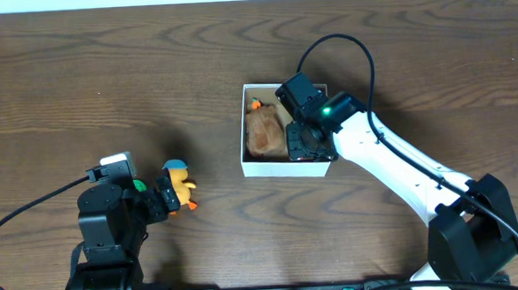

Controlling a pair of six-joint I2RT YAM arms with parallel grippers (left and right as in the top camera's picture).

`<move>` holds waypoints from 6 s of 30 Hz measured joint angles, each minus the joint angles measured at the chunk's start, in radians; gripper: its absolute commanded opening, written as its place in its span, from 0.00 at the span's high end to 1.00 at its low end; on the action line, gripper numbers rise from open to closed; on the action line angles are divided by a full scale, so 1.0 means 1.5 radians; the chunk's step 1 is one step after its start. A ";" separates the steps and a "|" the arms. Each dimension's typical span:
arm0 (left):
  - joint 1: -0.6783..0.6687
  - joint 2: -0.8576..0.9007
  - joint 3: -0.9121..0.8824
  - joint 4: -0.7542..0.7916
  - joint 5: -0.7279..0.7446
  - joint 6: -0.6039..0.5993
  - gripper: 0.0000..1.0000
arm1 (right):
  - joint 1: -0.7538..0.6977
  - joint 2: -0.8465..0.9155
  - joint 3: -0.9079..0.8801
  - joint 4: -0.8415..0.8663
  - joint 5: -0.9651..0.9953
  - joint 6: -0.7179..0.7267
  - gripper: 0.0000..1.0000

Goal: Pack container
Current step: 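Carry the cube into the box's front corner and release it, then withdraw the right gripper to the right side of the table, then move the left gripper down and grasp the orange duck toy, then carry the duck with the left gripper into the box, then release the duck and move the left gripper to the green round toy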

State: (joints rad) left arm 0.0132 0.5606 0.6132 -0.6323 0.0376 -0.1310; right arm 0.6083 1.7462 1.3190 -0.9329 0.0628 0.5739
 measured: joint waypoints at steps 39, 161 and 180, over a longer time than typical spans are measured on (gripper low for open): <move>0.000 0.000 0.000 0.001 0.001 -0.001 0.02 | -0.221 -0.066 0.203 -0.091 -0.018 -0.047 0.01; -0.168 0.436 0.327 -0.080 -0.074 0.007 0.02 | -0.498 -0.083 0.000 -0.110 -0.062 -0.139 0.01; 0.213 0.555 0.266 -0.155 -0.002 -0.080 0.02 | -0.498 -0.083 0.000 -0.113 -0.062 -0.146 0.01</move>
State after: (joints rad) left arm 0.3321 1.3933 1.0119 -0.8654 0.0341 -0.2504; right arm -0.1390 1.6211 1.3186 -1.1030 -0.0307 0.3542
